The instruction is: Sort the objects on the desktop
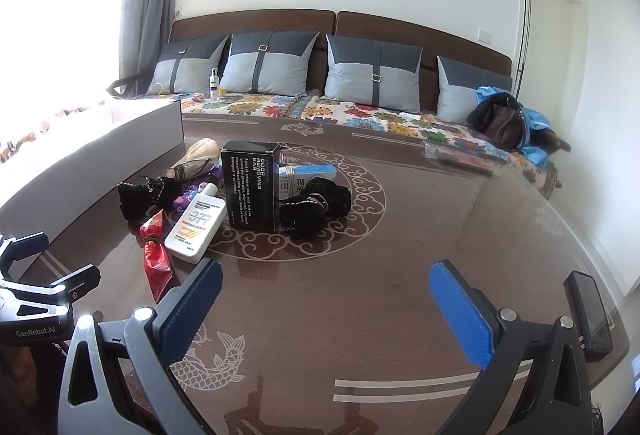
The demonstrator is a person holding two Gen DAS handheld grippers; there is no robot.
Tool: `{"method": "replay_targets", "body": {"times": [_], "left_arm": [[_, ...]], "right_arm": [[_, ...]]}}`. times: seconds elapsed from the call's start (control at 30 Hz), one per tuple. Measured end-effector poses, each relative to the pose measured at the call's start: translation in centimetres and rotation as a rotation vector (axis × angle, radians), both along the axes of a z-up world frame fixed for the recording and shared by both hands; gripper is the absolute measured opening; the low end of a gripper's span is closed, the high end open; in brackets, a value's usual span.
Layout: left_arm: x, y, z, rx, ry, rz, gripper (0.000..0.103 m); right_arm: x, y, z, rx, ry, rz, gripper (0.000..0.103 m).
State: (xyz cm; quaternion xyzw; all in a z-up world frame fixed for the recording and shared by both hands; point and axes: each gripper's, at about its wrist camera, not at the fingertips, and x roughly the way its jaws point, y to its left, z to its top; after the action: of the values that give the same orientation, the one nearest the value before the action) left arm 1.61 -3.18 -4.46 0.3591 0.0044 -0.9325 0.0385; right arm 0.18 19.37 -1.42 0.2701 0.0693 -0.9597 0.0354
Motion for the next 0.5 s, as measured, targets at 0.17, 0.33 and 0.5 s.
{"method": "replay_targets", "body": {"times": [0.17, 0.33, 0.5], "left_arm": [[0.02, -0.03, -0.02, 0.004, -0.001, 0.001, 0.103], [0.02, -0.05, 0.01, 0.006, 0.0, 0.0, 0.103], [0.0, -0.05, 0.03, 0.007, -0.002, 0.002, 0.103]], "right_arm": [[-0.01, 0.02, 0.03, 0.002, -0.002, 0.001, 0.103], [0.01, -0.16, 0.07, 0.006, -0.002, 0.005, 0.103], [-0.06, -0.37, -0.09, 0.009, -0.006, 0.008, 0.103]]}}
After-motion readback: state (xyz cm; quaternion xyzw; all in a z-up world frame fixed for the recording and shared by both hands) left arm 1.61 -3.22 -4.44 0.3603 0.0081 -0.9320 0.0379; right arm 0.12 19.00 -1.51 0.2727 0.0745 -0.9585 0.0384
